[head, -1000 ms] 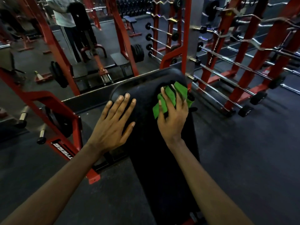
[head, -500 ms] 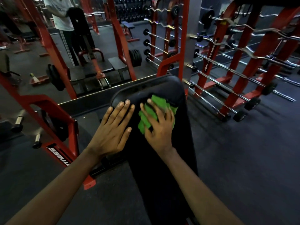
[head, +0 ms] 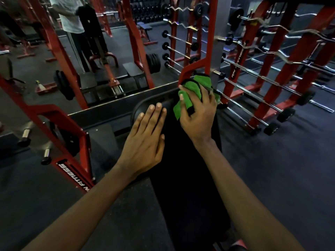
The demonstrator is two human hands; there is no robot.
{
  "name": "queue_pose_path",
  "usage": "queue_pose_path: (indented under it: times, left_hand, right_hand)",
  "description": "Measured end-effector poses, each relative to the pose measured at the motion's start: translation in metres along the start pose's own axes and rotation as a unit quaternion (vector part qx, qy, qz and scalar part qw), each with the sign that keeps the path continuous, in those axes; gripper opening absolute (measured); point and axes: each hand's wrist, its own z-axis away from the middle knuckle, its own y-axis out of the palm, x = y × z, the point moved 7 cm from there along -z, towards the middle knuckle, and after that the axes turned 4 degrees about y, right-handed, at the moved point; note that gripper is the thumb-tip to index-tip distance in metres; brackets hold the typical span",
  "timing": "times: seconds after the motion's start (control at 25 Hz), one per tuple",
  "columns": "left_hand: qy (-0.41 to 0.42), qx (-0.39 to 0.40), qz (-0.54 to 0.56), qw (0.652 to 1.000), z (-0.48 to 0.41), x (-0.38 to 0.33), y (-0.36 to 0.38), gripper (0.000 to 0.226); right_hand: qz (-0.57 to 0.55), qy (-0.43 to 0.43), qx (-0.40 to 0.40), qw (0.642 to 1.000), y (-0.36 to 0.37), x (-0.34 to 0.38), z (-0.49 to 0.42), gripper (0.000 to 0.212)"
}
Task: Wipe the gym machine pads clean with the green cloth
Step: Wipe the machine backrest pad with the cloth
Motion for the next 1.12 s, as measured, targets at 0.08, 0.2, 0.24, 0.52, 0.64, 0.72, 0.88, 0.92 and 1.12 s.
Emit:
queue_pose_path:
  times: [0.08,0.2,0.24,0.52,0.64,0.72,0.88,0.92,1.12]
  left_hand:
    - [-0.011,0.002,-0.011,1.000,-0.008,-0.005,0.000,0.067]
    - [0.000,0.001,-0.020,1.000,-0.025,-0.009,-0.002,0.065]
    - [0.008,0.000,-0.022,1.000,-0.033,-0.010,-0.003,0.064]
    - [0.034,0.023,-0.065,0.997,-0.060,-0.021,0.008,0.064]
    - [0.031,0.013,-0.057,0.998,-0.059,-0.020,0.005,0.064]
    - [0.030,0.005,-0.052,0.998,-0.059,-0.022,0.003,0.064]
    - [0.027,0.004,-0.005,1.000,-0.069,-0.028,0.004,0.063]
    - [0.041,0.002,0.002,0.999,-0.078,-0.034,0.005,0.063]
    - [0.082,0.029,-0.035,0.996,-0.108,-0.055,0.020,0.066]
  right_hand:
    - [-0.002,-0.036,0.026,0.999,-0.005,-0.018,0.003,0.032]
    - [-0.073,0.126,-0.046,0.988,-0.026,-0.074,0.009,0.029]
    - [-0.096,0.171,-0.063,0.979,-0.028,-0.082,0.010,0.028]
    - [-0.046,-0.034,0.039,0.998,-0.007,-0.022,-0.034,0.030]
    - [-0.079,0.002,0.067,0.995,-0.013,-0.044,-0.035,0.028]
    - [-0.112,0.054,0.059,0.990,-0.020,-0.056,-0.036,0.025]
    - [-0.082,0.053,0.062,0.993,-0.018,-0.049,-0.041,0.024]
    - [-0.084,0.056,0.055,0.993,-0.017,-0.051,-0.038,0.024]
    - [-0.130,0.163,-0.006,0.978,-0.025,-0.081,0.011,0.026]
